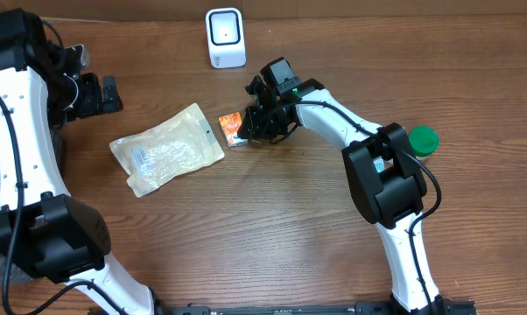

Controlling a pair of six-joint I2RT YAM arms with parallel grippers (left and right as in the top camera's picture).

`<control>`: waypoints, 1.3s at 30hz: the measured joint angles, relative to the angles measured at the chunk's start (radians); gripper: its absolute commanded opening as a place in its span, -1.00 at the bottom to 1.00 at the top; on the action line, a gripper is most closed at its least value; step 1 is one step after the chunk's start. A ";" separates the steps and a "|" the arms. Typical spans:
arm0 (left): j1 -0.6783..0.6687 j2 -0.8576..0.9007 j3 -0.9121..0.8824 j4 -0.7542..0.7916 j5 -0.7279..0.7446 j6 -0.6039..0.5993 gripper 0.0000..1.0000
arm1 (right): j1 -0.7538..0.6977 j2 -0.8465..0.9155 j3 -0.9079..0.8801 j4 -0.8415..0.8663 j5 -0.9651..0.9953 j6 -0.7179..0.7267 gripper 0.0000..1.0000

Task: Scan the item barcode
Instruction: 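Move the right gripper to the small orange Kleenex box and grasp it, then lift the orange box and carry it toward the scanner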

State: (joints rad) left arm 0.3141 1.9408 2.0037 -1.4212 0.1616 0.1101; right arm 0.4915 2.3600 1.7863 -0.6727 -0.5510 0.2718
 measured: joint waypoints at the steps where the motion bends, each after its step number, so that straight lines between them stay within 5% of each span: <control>1: 0.000 0.000 0.000 0.000 0.000 0.000 0.99 | 0.000 0.000 0.000 0.001 -0.002 0.002 -0.73; 11: 0.000 0.000 0.000 0.000 0.000 0.000 0.99 | 0.003 0.007 0.000 0.006 0.011 0.016 -0.71; 13: 0.000 0.000 0.000 0.000 0.000 0.000 0.99 | 0.006 0.007 0.000 0.007 0.016 0.016 -0.92; 18: 0.000 0.000 0.000 0.000 0.000 0.000 0.99 | 0.006 0.007 0.000 -0.007 -0.015 0.016 -0.92; 26: 0.000 0.000 0.000 0.000 0.000 0.000 0.99 | -0.092 -0.009 0.000 -0.025 -0.409 0.016 -0.92; 39: 0.000 0.000 0.000 0.000 0.000 0.000 0.99 | -0.256 -0.276 0.000 -0.026 -0.958 0.039 -0.92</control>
State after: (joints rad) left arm 0.3141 1.9408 2.0037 -1.4212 0.1616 0.1101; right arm 0.2359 2.0842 1.7866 -0.6983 -1.5085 0.3103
